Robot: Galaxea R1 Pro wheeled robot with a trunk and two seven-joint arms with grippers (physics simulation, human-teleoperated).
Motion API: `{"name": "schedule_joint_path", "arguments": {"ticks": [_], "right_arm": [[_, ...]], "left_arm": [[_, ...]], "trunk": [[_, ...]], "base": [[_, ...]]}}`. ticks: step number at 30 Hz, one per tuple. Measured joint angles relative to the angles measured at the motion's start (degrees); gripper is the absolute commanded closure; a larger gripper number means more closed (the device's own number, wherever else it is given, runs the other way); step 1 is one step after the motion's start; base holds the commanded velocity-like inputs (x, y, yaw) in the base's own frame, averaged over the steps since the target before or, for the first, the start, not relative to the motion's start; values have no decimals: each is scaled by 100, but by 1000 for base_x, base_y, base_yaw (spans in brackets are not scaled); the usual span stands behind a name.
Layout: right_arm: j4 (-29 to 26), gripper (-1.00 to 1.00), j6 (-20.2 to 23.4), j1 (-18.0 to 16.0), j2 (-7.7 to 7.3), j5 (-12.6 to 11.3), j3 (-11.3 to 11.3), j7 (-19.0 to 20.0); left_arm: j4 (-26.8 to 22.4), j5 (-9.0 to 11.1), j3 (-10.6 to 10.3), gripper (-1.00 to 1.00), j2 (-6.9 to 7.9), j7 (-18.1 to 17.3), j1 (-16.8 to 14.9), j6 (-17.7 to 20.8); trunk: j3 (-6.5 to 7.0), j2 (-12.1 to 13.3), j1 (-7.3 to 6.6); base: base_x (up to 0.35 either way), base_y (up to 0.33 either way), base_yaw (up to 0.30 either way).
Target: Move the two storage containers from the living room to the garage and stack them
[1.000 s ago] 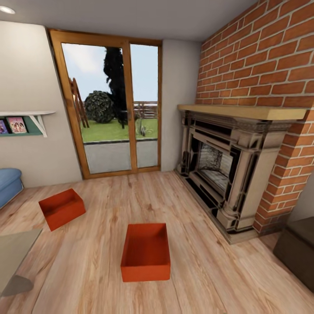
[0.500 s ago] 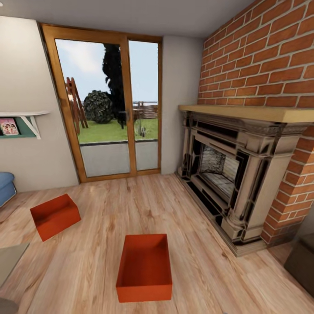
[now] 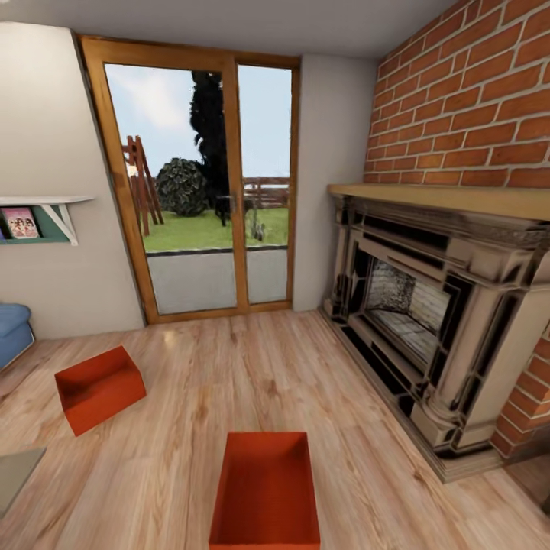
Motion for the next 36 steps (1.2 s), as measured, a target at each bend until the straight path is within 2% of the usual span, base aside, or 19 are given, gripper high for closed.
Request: {"name": "schedule_joint_path", "arguments": {"ticks": [8,23,29,36], "right_arm": [[3,-100,0,1,0,0,-1,0],[4,-100,0,0,0,-2,-4,0],[4,-100,0,2,0,-3,-8,0],[3,-100,0,2,0,-4,-9,0]], "left_arm": [[1,0,0,-100,2,0,-1,-2],[2,-6,0,-100,2,-10,-1,5],[3,-8,0,-100,2,-11,-1,4],[11,-8,-2,-100,2,-11,-2,-4]], "trunk": [[0,0,0],[0,0,1],[0,0,3],[8,0,4]], "base": [[319,153,52],[208,9,1],[74,0,-5],[3,1,-173]]}}
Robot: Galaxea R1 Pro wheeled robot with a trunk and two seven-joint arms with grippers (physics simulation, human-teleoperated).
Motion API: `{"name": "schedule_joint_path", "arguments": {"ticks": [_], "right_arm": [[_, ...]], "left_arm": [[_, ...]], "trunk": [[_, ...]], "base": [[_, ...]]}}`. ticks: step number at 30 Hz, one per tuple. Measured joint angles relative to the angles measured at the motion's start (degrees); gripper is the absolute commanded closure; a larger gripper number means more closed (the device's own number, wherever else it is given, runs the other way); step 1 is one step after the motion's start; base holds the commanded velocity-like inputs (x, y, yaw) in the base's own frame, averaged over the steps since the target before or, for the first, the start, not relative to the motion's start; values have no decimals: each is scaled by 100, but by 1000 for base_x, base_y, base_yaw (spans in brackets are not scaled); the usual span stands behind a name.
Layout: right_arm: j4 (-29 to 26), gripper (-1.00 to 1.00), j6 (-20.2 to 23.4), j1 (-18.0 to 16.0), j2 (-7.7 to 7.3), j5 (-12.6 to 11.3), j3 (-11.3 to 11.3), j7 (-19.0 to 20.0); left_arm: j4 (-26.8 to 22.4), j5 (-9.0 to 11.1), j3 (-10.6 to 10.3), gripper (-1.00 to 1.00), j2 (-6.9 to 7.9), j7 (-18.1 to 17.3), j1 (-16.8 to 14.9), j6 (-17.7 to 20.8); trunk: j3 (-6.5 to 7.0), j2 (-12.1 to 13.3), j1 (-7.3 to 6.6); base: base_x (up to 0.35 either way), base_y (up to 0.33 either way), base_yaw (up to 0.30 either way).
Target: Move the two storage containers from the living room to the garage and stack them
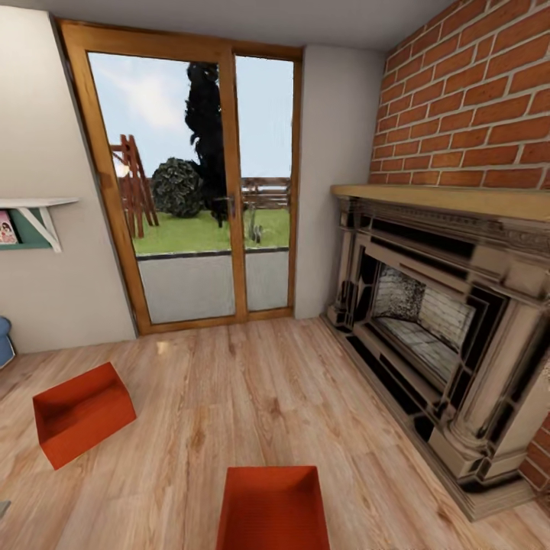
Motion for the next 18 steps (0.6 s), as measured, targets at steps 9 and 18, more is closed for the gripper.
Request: {"name": "schedule_joint_path", "arguments": {"ticks": [9,18], "right_arm": [[1,-100,0,0,0,0,1,0],[0,-100,0,1,0,0,-2,0]], "left_arm": [[-1,0,-3,-100,0,2,1,7],[-1,0,-5,-100,0,0,1,7]], "trunk": [[3,0,0],[3,0,0]], "base": [[0,129,-22],[0,82,-2]]}}
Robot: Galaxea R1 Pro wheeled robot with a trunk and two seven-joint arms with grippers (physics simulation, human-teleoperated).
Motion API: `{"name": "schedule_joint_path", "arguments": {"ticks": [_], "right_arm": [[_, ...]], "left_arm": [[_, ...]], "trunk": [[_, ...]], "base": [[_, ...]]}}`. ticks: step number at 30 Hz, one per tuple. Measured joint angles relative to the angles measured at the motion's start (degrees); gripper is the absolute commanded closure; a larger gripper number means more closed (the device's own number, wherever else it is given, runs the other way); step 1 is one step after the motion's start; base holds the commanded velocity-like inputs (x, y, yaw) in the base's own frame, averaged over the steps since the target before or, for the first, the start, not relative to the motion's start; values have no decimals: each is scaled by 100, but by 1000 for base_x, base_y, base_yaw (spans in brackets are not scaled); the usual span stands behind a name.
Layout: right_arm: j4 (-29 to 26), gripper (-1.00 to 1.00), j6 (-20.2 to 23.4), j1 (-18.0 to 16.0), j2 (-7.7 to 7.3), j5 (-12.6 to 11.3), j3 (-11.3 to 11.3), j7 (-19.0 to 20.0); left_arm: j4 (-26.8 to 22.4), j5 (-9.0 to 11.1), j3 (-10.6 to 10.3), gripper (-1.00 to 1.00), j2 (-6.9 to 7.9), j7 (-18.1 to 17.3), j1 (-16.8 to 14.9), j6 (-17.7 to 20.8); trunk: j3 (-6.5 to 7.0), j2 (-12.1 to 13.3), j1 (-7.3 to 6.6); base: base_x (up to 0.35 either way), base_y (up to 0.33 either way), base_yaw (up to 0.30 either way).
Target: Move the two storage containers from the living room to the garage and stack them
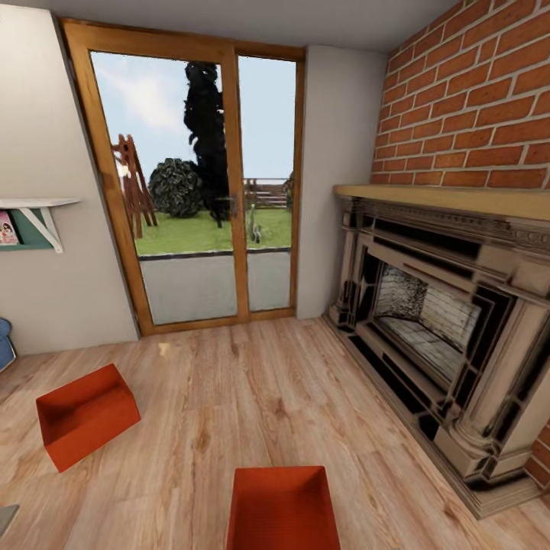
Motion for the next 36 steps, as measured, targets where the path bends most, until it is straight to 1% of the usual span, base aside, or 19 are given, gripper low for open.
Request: {"name": "schedule_joint_path", "arguments": {"ticks": [2,10,13,17,26,36], "right_arm": [[1,-100,0,0,0,0,0,0],[1,-100,0,0,0,1,-1,0],[1,-100,0,0,0,0,-1,0],[1,-100,0,0,0,0,-1,0],[1,-100,0,0,0,0,-1,0],[1,-100,0,0,0,0,-1,0]], "left_arm": [[0,0,1,-100,0,0,0,-3],[0,0,-2,-100,-1,0,0,0],[0,0,-2,-100,0,-1,0,0],[0,0,-2,-100,0,-1,0,0],[1,-2,-1,-100,0,-1,0,0],[0,0,-2,-100,-1,-1,0,0]], "trunk": [[0,0,0],[0,0,-3],[0,-1,-2],[0,0,-1],[15,0,0],[18,0,0]], "base": [[102,12,0],[294,2,0],[166,0,0],[40,0,-7],[8,0,-119],[1,0,-15]]}}
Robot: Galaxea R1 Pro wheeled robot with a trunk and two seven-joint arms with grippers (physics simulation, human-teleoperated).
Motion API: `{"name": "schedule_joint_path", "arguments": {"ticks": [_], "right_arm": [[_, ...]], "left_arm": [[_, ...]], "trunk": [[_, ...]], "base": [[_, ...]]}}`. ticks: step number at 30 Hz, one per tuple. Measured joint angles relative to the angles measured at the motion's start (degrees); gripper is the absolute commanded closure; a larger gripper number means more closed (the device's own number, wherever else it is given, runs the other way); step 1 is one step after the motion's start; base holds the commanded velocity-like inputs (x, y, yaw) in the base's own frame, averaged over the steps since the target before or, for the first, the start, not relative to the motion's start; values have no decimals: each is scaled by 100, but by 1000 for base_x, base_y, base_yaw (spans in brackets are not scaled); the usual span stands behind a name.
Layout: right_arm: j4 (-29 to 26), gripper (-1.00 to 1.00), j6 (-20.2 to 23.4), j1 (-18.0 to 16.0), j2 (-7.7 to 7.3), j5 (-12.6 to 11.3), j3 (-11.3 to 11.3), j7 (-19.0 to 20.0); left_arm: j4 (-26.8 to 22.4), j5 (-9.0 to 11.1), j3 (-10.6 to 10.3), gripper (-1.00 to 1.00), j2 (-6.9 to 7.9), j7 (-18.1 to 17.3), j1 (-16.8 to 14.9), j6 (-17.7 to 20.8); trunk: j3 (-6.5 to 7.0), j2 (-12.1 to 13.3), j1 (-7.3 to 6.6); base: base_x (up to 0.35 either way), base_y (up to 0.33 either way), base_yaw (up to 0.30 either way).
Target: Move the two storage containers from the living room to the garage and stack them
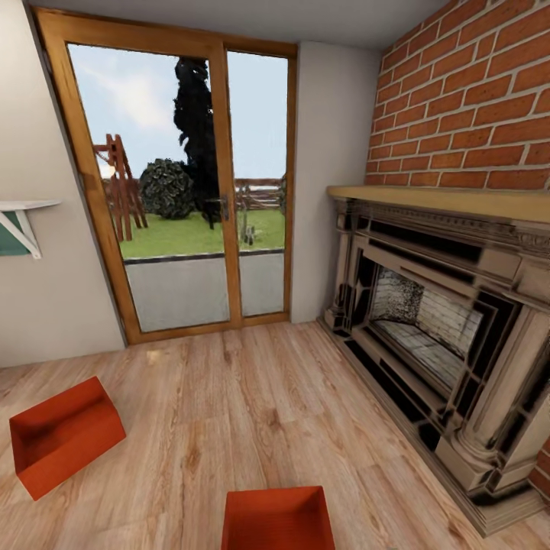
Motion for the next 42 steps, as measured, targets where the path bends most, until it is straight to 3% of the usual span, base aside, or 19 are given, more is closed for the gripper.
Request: {"name": "schedule_joint_path", "arguments": {"ticks": [42], "right_arm": [[0,-100,-2,0,-3,0,-5,0]], "left_arm": [[0,0,2,-100,0,0,0,-8]], "trunk": [[0,0,0]], "base": [[25,0,0]]}}
